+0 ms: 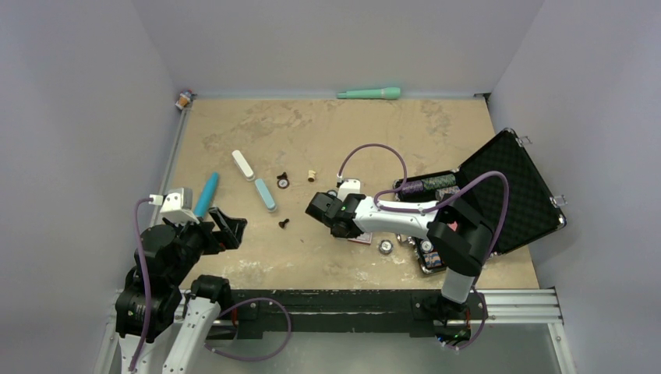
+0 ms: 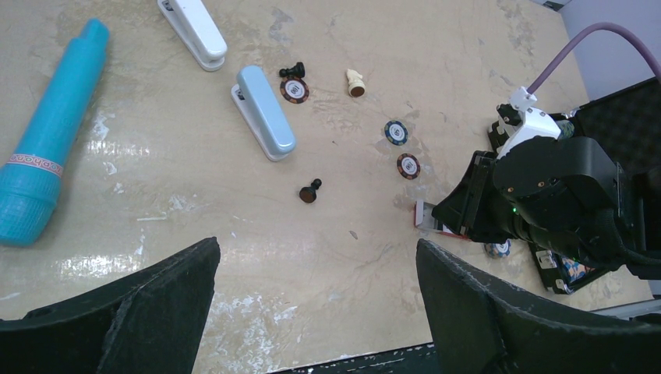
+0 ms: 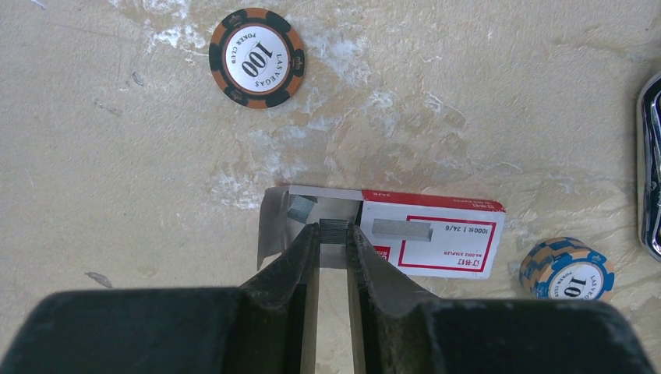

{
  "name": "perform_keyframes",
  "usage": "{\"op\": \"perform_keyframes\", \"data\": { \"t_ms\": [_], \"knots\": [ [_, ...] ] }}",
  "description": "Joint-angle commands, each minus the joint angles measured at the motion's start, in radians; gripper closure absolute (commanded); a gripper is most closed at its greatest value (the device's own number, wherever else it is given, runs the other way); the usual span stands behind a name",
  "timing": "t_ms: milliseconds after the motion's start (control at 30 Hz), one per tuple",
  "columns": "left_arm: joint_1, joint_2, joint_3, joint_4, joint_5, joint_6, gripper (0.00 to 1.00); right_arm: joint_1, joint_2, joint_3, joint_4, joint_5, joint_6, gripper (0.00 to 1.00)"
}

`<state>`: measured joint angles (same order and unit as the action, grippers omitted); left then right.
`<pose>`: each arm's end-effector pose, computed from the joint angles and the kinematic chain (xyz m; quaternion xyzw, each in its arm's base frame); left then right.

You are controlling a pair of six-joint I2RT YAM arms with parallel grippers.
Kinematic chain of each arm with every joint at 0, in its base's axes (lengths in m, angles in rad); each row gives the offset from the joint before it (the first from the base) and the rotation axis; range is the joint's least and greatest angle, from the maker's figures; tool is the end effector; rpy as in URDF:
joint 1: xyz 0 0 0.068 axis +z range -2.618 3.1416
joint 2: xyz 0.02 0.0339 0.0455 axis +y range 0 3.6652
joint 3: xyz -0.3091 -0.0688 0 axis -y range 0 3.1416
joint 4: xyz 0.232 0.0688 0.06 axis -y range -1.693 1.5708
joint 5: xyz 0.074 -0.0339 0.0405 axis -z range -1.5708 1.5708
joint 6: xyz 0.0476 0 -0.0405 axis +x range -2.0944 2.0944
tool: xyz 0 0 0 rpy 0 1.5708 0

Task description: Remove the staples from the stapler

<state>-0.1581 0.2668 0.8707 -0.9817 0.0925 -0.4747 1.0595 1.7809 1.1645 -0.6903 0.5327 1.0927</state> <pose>-0.0090 -0.0030 0.3313 -0.1046 0.8202 -0.2110 0.5214 0.1867 0.2834 0.2196 0.0505 0.9556 -0.0121 0.2899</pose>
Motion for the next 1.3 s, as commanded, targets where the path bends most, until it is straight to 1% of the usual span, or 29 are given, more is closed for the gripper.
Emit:
{"op": "perform_keyframes", "data": {
  "t_ms": [0,367,567,833,967,1067,1100,1167,1233,1267],
  "knots": [
    [0.004,0.012,-0.001,0.032,-0.007,0.013,0.01,0.0,0.013,0.033,0.009,0.034,-0.008,0.81],
    [0.005,0.014,-0.001,0.032,-0.007,0.013,0.01,0.0,0.007,0.035,0.009,0.04,-0.003,0.7],
    [0.005,0.02,-0.001,0.033,-0.004,0.014,0.01,0.001,-0.002,0.047,-0.007,0.042,-0.001,0.69],
    [0.005,0.029,-0.001,0.035,0.0,0.016,0.01,0.001,-0.056,0.061,-0.057,0.065,0.012,0.68],
    [0.005,0.03,-0.002,0.037,0.001,0.016,0.01,0.001,-0.1,0.048,-0.079,0.075,0.031,0.65],
    [0.004,0.039,-0.01,0.043,0.004,0.015,0.01,0.002,-0.151,0.012,-0.055,0.062,0.016,0.56],
    [0.005,0.053,-0.012,0.047,0.006,0.015,0.0,0.001,-0.169,-0.003,-0.038,0.052,0.004,0.5],
    [0.005,0.083,-0.01,0.045,0.002,0.015,0.0,0.001,-0.207,-0.03,0.003,0.025,-0.032,0.31],
    [0.005,0.123,-0.008,0.043,0.002,0.014,0.0,0.002,-0.231,-0.045,0.024,0.017,-0.052,0.09],
    [0.005,0.148,-0.007,0.041,0.007,0.013,0.0,0.003,-0.244,-0.055,0.029,0.018,-0.054,0.03]
  ]
}}
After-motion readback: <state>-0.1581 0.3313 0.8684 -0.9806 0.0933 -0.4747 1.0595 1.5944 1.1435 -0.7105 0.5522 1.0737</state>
